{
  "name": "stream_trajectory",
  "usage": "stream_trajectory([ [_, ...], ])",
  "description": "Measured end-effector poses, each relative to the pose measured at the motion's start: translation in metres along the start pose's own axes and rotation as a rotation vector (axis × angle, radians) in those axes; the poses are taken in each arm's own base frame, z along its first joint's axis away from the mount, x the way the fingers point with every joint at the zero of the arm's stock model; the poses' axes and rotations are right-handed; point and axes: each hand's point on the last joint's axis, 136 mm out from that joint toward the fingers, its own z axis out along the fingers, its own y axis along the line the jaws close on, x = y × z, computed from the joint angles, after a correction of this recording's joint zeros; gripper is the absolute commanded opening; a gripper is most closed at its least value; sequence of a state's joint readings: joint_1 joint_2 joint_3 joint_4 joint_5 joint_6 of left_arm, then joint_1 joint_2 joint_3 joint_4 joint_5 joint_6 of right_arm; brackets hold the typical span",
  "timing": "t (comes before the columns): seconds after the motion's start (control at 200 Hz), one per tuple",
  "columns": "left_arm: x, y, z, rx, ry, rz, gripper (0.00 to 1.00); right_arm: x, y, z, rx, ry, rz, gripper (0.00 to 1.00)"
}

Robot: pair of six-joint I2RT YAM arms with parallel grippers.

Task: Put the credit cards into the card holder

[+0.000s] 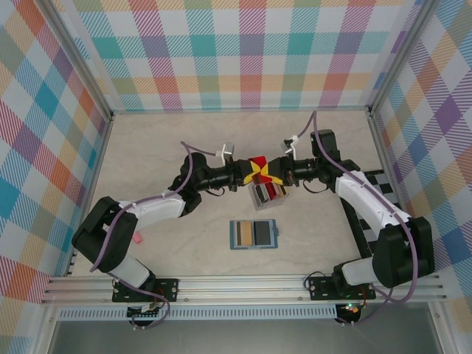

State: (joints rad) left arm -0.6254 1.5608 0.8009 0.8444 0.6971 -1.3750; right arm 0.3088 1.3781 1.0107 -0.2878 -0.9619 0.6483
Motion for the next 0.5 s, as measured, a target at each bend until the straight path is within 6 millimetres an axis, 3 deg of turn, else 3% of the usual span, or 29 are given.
stream_trajectory([
  [0.5, 0.0, 0.001, 0.0, -0.003, 0.002, -0.019, 0.19, -0.011, -0.009, -0.005, 0.102, -0.08, 0.009, 0.24],
])
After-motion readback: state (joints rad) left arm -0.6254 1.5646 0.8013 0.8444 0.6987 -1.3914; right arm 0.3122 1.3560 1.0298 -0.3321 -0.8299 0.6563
